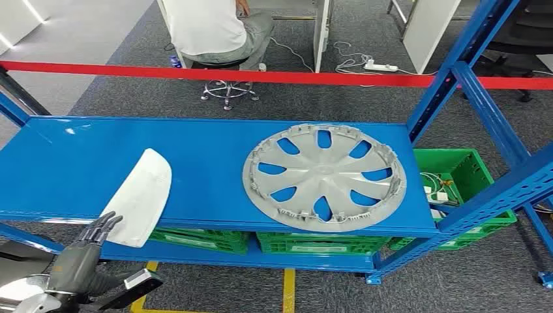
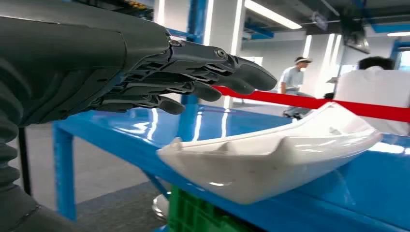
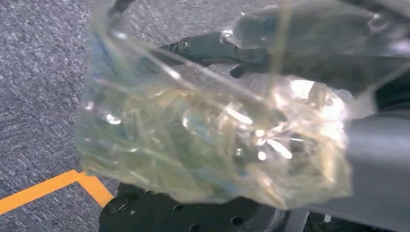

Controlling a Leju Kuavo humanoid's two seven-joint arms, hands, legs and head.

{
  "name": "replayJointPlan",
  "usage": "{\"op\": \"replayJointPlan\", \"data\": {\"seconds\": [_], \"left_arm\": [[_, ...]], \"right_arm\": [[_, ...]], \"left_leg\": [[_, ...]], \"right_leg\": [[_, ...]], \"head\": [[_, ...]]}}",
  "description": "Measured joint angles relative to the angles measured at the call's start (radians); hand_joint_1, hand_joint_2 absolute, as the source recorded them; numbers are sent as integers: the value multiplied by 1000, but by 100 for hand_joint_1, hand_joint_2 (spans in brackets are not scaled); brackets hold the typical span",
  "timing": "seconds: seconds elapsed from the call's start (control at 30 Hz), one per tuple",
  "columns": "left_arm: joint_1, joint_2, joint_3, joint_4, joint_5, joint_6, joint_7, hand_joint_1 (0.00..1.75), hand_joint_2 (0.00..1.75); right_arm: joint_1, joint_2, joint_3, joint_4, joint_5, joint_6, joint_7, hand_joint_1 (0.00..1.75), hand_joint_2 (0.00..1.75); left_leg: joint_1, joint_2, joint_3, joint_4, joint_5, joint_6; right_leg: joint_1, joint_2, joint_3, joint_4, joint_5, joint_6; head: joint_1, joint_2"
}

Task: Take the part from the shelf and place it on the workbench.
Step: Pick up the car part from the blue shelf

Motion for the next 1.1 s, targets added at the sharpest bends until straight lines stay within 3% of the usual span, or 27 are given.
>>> {"op": "replayJointPlan", "data": {"seconds": [0.4,0.9,0.93,1.03,1.07,1.1], "left_arm": [[-81,-48,58,89,-23,-42,-49,0,175],[-259,-115,115,274,-54,-111,-108,2,175],[-265,-117,116,281,-54,-116,-108,27,175],[-281,-127,116,299,-60,-141,-106,156,175],[-286,-130,115,303,-62,-150,-104,175,175],[-290,-133,114,306,-65,-159,-101,175,175]], "right_arm": [[-20,0,-41,6,45,28,-22,0,0],[-87,0,-146,75,185,95,-89,0,0],[-89,0,-150,79,189,97,-90,0,0],[-99,0,-167,91,205,103,-99,0,0],[-103,0,-173,95,209,104,-102,0,0],[-106,0,-178,99,213,106,-105,0,0]], "left_leg": [[0,0,1,0,0,0],[0,0,1,0,1,0],[0,0,1,0,1,0],[0,0,1,0,1,0],[0,0,1,0,1,0],[0,0,1,0,1,0]], "right_leg": [[0,0,-1,0,0,0],[0,0,0,0,0,0],[0,0,-1,0,0,0],[0,0,-1,0,0,0],[0,0,-1,0,0,0],[0,0,-1,0,0,0]], "head": [[0,0],[0,0],[0,0],[0,0],[0,0],[0,0]]}}
